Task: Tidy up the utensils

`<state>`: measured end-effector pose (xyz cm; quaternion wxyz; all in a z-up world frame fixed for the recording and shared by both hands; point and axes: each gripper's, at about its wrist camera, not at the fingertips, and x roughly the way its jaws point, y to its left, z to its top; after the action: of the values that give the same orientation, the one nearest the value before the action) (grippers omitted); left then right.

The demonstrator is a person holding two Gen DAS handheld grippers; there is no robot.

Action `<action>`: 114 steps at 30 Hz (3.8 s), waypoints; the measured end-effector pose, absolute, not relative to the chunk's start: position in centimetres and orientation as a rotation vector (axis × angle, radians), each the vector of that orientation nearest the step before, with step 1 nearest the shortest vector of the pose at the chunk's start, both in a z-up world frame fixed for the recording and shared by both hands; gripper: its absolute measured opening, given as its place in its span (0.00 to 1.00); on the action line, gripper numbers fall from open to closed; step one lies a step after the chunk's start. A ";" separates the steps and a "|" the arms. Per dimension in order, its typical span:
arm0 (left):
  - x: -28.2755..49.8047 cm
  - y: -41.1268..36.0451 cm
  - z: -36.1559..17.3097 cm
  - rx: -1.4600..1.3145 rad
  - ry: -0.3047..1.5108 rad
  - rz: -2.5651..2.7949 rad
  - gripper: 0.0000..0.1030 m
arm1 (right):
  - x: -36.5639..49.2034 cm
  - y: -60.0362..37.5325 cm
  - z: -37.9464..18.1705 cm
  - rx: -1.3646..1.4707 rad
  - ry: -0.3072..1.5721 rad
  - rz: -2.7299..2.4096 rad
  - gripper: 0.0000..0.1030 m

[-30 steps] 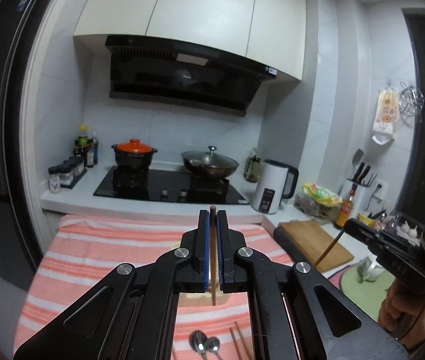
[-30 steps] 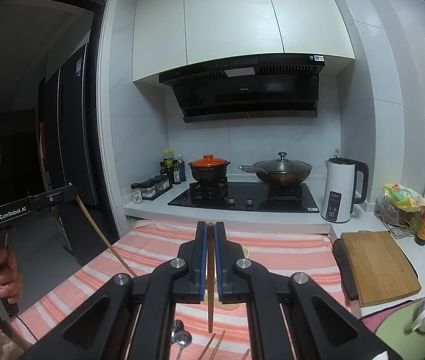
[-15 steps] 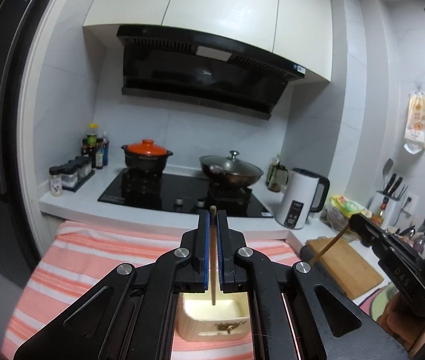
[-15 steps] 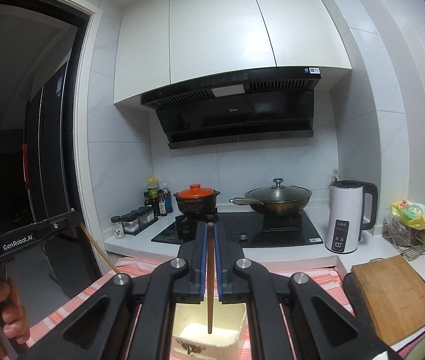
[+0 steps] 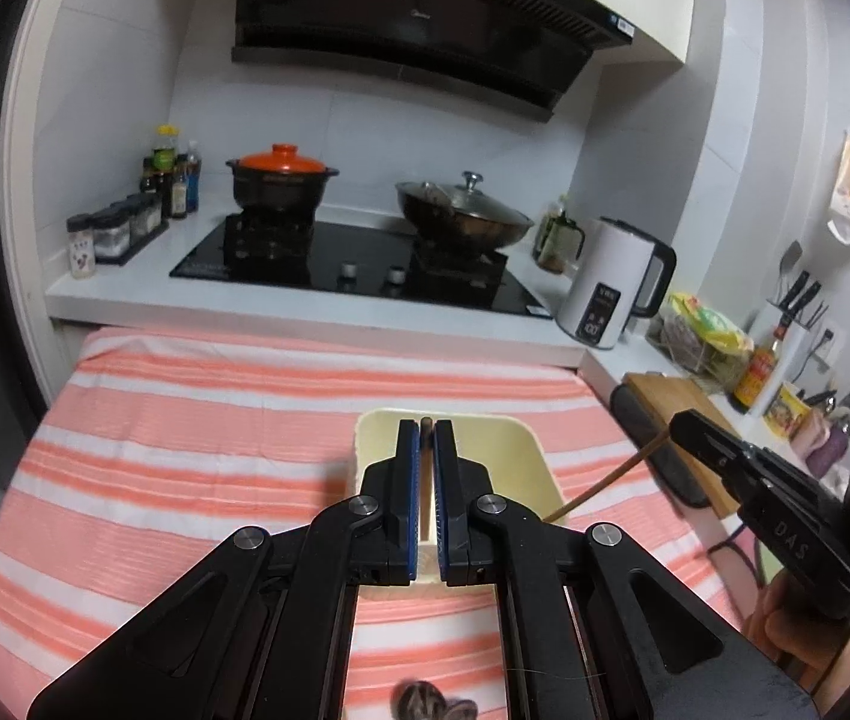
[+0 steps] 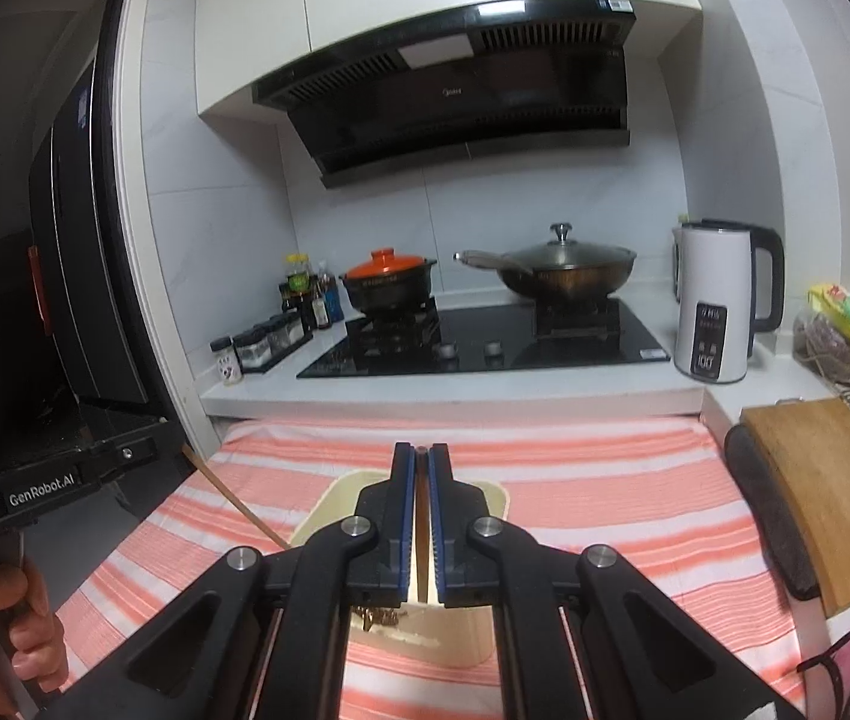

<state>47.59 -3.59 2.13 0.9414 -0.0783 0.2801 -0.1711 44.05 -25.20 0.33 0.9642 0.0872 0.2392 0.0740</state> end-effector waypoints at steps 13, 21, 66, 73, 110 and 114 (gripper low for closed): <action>41.1 -0.7 -0.6 -0.148 0.677 -0.384 0.53 | 39.0 -26.0 -0.4 0.176 0.474 0.186 0.47; 31.8 4.1 -8.0 -0.179 0.796 -0.354 0.58 | 30.2 -27.2 -3.8 0.065 0.510 0.126 0.53; 23.2 3.0 -18.8 0.067 0.914 -0.134 0.52 | 16.3 -21.2 -17.7 -0.044 0.960 0.111 0.37; 24.0 2.6 -18.4 0.054 0.915 -0.160 0.06 | 17.2 -23.1 -17.8 -0.024 0.969 0.047 0.06; 27.4 4.8 -19.0 0.035 0.914 -0.122 0.68 | 19.0 -30.6 -18.2 0.000 0.978 0.008 0.40; 27.4 4.8 -19.0 0.037 0.912 -0.119 0.67 | 18.9 -30.4 -18.2 -0.018 0.978 -0.004 0.37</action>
<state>27.39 4.76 -19.02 0.8959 0.0180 0.4403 -0.0572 18.95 -30.38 -18.20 0.8828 -0.0088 0.4696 -0.0020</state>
